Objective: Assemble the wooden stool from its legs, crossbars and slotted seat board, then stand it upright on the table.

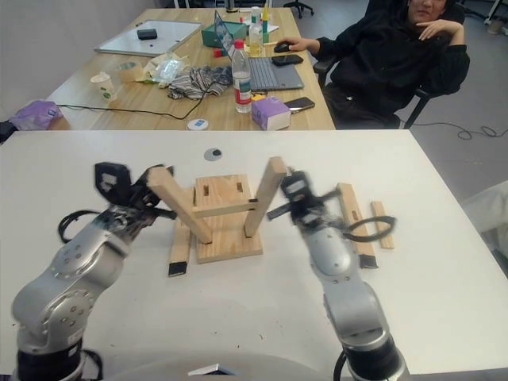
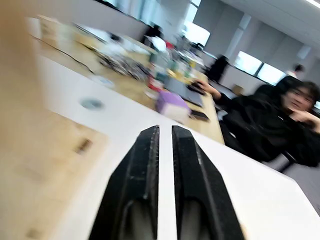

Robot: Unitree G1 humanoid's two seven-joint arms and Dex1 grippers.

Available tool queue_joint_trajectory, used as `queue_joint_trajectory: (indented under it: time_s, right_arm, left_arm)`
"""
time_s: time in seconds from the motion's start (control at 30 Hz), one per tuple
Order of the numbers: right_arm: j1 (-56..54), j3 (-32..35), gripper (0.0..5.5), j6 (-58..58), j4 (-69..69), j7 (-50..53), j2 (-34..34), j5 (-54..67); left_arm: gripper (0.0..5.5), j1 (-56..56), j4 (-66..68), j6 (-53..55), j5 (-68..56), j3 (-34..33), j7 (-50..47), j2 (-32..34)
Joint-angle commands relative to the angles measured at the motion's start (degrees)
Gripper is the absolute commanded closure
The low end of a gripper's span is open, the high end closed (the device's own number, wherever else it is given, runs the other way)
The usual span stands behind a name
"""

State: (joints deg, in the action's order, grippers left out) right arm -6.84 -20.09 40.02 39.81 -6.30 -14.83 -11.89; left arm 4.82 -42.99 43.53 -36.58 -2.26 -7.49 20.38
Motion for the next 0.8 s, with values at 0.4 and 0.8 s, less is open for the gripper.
queue_joint_trajectory:
  time_s: [0.4, 0.8]
  right_arm:
    - [-21.55, 22.86, 5.5, -2.28, -8.56, -5.58, 3.01, 13.32]
    - [-32.58, 16.67, 5.5, 15.41, -22.86, -11.26, 8.55, 38.39]
  left_arm:
    - [5.47, 19.31, 21.31, -6.27, 8.33, -14.6, 1.55, 0.58]
    - [5.47, 35.58, 27.03, 11.87, -7.22, -13.15, 7.23, 5.59]
